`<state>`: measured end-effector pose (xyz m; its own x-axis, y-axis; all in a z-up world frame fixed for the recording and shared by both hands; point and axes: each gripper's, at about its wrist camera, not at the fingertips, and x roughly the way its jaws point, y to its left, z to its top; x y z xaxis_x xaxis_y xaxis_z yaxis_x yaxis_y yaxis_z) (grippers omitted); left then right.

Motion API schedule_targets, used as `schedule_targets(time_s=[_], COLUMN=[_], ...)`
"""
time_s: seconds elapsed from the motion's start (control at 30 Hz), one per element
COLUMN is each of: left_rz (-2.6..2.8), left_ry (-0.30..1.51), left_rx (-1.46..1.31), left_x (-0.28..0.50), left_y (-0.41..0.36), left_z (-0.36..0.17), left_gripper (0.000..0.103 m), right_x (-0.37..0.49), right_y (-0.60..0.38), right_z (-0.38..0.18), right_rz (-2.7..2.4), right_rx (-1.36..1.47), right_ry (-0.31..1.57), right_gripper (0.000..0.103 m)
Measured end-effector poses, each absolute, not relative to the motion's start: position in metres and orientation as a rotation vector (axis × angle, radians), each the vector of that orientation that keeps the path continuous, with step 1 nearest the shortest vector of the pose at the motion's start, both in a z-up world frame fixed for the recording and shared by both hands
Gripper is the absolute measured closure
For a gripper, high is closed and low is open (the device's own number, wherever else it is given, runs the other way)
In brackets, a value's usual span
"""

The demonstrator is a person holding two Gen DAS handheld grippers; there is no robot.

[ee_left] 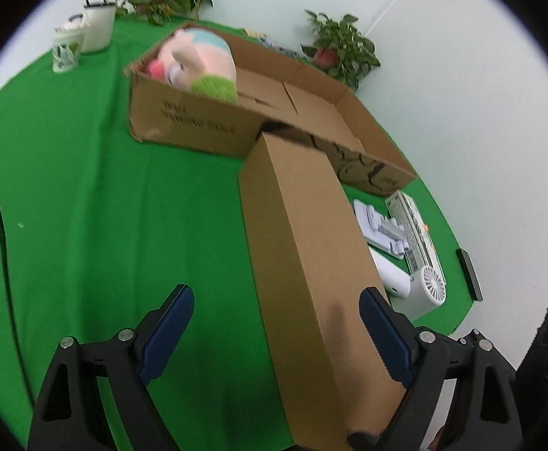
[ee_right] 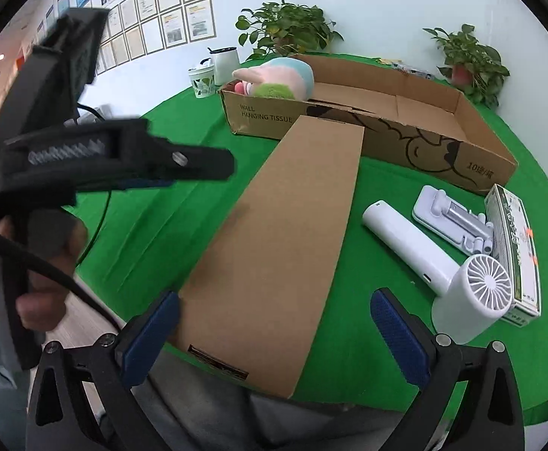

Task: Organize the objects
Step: 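Grasp the long narrow cardboard tray with the left gripper and lift it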

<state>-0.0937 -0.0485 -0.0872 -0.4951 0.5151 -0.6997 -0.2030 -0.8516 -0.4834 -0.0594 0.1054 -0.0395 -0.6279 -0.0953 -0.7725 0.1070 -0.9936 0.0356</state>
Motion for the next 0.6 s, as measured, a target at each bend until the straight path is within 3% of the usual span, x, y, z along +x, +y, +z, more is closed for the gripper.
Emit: schedule_targets(time_s=[0.13,0.23,0.33,0.6], left_rz=[2.276,2.231,2.186,2.126], left_ry=[-0.483,-0.496,-0.509,-0.536], left_rx=[-1.302,-1.303,-1.309,-1.314], left_x=[-0.097,-0.096,-0.095,-0.086], left_y=[-0.034,-0.03,-0.027,-0.025], left_z=[-0.099,-0.103,-0.105,-0.105], left_gripper=[0.023,0.023,0.028,0.032], right_x=[-0.059,-0.059,-0.065,-0.058], right_y=[0.085,0.074,0.08,0.09], right_z=[-0.046,-0.051,-0.059,-0.059], right_rz=[-2.669,-2.7,-2.706,-2.686], right_rx=[1.342,1.366,1.419,1.388], right_ry=[0.046,0.143,0.1,-0.017], right_gripper=[0.0,0.001,0.01,0.012])
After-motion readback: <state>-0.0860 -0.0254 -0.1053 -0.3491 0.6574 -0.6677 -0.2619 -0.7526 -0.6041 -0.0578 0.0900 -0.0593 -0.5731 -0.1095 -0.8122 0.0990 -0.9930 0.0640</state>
